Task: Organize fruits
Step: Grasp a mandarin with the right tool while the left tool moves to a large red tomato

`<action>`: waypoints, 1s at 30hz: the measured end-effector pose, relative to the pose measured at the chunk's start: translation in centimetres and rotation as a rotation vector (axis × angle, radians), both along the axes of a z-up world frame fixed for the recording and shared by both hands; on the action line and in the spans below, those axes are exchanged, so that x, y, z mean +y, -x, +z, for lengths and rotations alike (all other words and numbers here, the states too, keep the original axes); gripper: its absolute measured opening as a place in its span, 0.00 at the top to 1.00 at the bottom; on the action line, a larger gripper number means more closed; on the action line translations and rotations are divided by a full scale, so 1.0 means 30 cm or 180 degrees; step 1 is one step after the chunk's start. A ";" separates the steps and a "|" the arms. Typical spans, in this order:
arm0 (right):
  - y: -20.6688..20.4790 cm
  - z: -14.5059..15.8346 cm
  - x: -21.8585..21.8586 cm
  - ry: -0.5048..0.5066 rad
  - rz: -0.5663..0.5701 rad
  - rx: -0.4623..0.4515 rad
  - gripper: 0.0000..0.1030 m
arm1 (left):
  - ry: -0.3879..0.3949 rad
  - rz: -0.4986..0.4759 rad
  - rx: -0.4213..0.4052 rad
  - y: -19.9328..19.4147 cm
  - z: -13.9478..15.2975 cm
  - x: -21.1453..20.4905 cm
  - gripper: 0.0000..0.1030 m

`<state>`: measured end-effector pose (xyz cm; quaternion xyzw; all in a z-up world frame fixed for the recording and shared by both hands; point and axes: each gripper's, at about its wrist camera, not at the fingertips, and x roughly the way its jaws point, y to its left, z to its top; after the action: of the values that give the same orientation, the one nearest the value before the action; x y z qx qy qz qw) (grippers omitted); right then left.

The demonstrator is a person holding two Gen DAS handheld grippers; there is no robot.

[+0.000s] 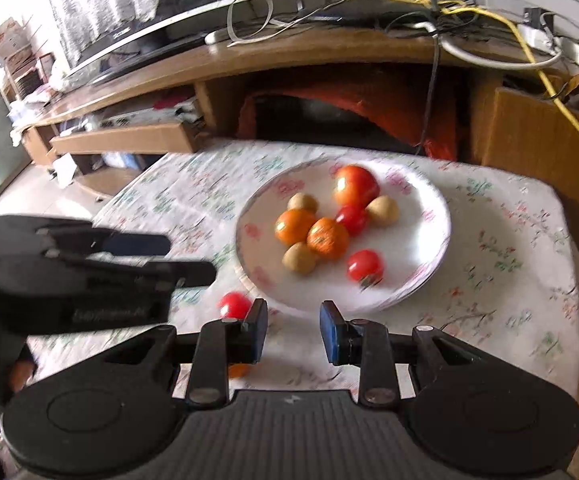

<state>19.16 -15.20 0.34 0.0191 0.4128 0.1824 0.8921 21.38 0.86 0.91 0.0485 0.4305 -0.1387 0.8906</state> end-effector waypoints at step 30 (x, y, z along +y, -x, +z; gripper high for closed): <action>0.026 -0.099 0.088 0.0126 0.0222 0.0316 0.69 | 0.0124 -0.0091 0.0260 -0.029 -0.074 -0.022 0.38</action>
<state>18.37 -12.56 -2.63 -0.0039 0.4605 0.2041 0.8639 22.24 0.21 -1.31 0.0316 0.4630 -0.1616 0.8709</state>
